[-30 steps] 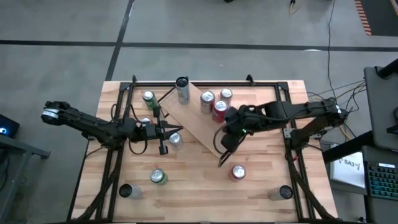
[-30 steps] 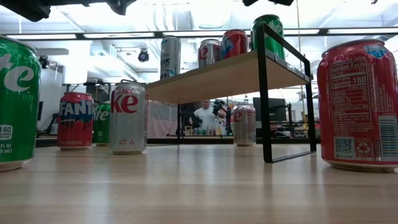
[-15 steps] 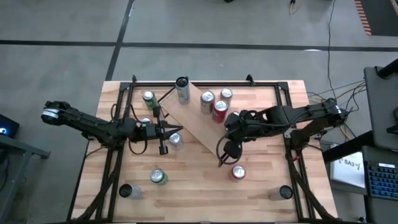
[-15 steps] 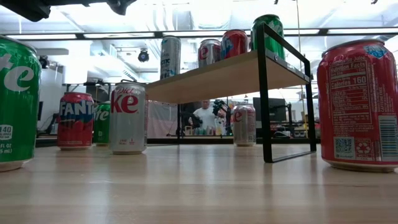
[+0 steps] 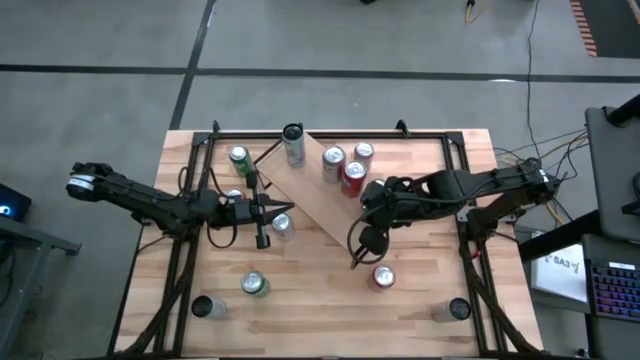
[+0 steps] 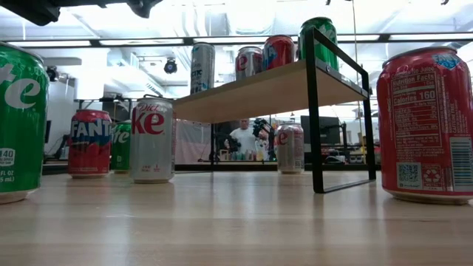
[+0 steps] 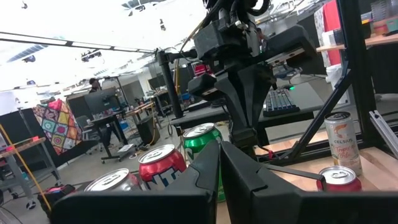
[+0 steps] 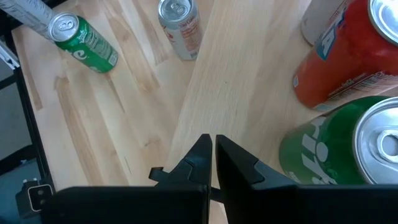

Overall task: Place canned beverage on shelf
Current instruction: Adjust the green soda can on the shelf

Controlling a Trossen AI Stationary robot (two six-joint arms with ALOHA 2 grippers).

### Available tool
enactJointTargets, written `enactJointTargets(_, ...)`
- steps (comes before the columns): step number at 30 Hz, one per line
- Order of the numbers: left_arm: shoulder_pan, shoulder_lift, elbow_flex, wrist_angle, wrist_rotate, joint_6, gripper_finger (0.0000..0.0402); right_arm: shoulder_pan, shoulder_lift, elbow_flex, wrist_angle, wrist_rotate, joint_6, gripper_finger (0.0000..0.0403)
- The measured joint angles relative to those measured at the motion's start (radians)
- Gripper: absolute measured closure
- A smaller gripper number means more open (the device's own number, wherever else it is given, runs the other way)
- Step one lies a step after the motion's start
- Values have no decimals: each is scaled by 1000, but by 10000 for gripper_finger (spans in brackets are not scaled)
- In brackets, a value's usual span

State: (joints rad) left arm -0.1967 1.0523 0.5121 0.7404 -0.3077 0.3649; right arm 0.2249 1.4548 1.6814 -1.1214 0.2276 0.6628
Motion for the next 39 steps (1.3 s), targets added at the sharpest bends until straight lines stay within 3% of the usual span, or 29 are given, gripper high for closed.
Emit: enactJointTargets(39, 0, 0, 0, 0, 0, 0, 401, -9, 56, -3, -141, 31, 54, 390)
